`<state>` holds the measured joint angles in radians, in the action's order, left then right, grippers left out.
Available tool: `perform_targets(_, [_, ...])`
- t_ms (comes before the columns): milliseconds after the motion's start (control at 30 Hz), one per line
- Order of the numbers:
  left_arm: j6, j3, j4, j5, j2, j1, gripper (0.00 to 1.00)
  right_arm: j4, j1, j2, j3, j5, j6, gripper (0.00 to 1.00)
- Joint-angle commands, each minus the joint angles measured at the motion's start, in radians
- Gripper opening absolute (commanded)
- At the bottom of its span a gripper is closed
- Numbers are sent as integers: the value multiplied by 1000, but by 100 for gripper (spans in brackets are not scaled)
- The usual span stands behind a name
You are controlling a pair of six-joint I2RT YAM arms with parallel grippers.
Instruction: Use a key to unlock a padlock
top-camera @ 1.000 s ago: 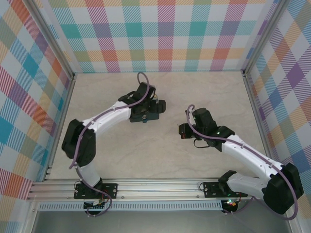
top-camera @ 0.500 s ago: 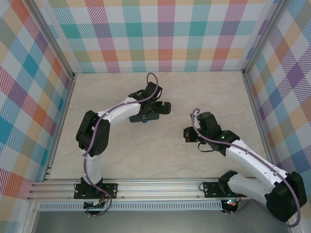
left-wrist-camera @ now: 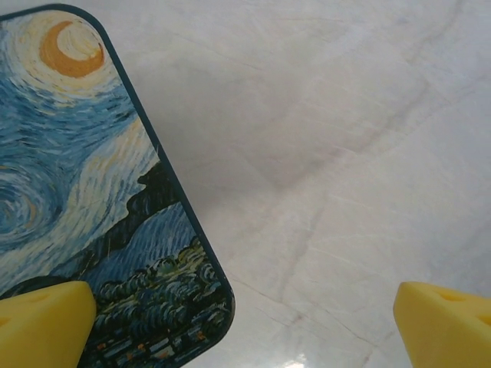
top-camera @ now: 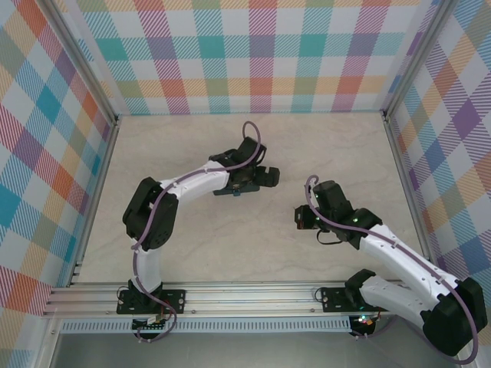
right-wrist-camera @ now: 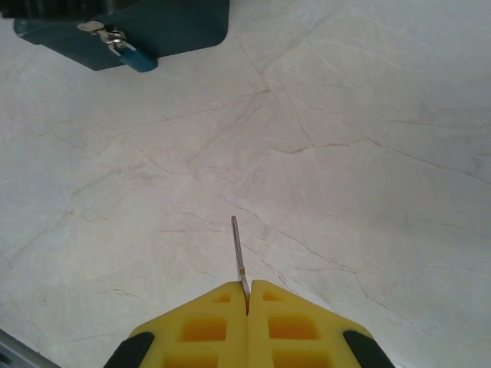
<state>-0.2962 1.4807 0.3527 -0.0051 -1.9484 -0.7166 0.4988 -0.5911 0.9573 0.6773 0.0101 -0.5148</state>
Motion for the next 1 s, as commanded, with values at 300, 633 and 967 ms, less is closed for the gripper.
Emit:
perform_targets(300, [-119,-263,-56,79,158,-106,100,38,75,-26,-10,12,13,0])
perform_targets(633, [-65,-149,-6,88,206,-106,100,-18,89,43,2,51,20,0])
perform_targets(967, [-125,-264,115,41,423,-43,100,-44,89,55,-8,62,7,0])
